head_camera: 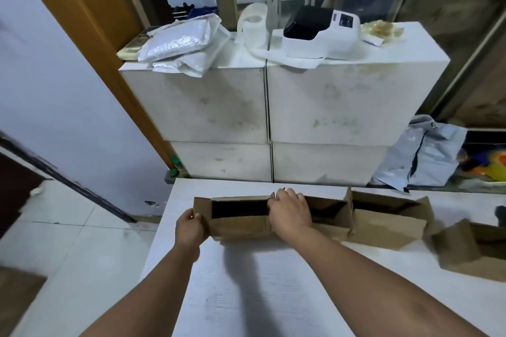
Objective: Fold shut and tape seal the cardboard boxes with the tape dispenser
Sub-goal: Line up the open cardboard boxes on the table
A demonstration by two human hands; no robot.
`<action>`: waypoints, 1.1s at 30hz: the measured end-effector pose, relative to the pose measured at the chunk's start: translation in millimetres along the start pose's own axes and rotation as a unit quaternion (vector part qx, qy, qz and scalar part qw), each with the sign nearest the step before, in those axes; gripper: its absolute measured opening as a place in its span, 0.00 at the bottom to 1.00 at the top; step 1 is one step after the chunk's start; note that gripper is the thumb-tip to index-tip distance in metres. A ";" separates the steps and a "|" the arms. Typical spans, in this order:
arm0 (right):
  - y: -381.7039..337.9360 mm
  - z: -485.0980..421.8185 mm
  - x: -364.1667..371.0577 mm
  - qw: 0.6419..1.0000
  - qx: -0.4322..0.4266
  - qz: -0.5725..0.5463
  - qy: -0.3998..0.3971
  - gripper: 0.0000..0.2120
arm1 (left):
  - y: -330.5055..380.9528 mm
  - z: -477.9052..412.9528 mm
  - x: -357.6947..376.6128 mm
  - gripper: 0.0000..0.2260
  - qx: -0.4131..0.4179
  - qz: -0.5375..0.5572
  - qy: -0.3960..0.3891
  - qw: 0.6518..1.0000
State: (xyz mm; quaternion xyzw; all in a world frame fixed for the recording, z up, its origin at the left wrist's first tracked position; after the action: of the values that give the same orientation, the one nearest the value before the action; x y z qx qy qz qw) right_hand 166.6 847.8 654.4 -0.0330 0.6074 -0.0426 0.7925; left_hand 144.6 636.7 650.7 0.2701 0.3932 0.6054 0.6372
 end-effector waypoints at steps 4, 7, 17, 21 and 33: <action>13.6 13.5 -1.9 0.999 0.044 -0.004 -0.007 0.15 | -1.5 6.9 14.3 0.13 0.006 0.015 -0.034 0.999; 23.5 27.0 -2.2 0.997 0.077 -0.011 -0.027 0.15 | -6.8 14.0 24.5 0.12 -0.010 0.026 -0.079 0.997; 37.0 70.1 -1.9 0.991 0.126 -0.038 -0.020 0.17 | -26.5 16.6 39.7 0.17 -0.050 0.015 -0.289 0.956; 49.6 84.7 -4.9 0.989 0.144 -0.034 0.006 0.20 | -20.1 26.1 56.8 0.25 -0.007 -0.041 -0.230 0.972; 120.7 103.8 -1.1 0.964 0.243 -0.093 0.055 0.22 | 11.0 93.9 165.7 0.16 0.536 -0.500 -0.186 0.654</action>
State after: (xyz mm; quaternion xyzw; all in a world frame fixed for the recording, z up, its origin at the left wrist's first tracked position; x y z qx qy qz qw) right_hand 269.9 967.9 669.9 0.1068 0.6155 -0.2644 0.7347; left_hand 209.2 813.5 682.1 0.4345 0.5985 -0.1836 0.6476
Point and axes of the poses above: each hand's wrist, its own z-axis away from the middle knuckle, its own x-axis out of the palm, y = z × x, the point moved 2 cm from there along -z, towards the middle knuckle, and after that the axes turned 8 degrees about -y, right-handed, at the moved point
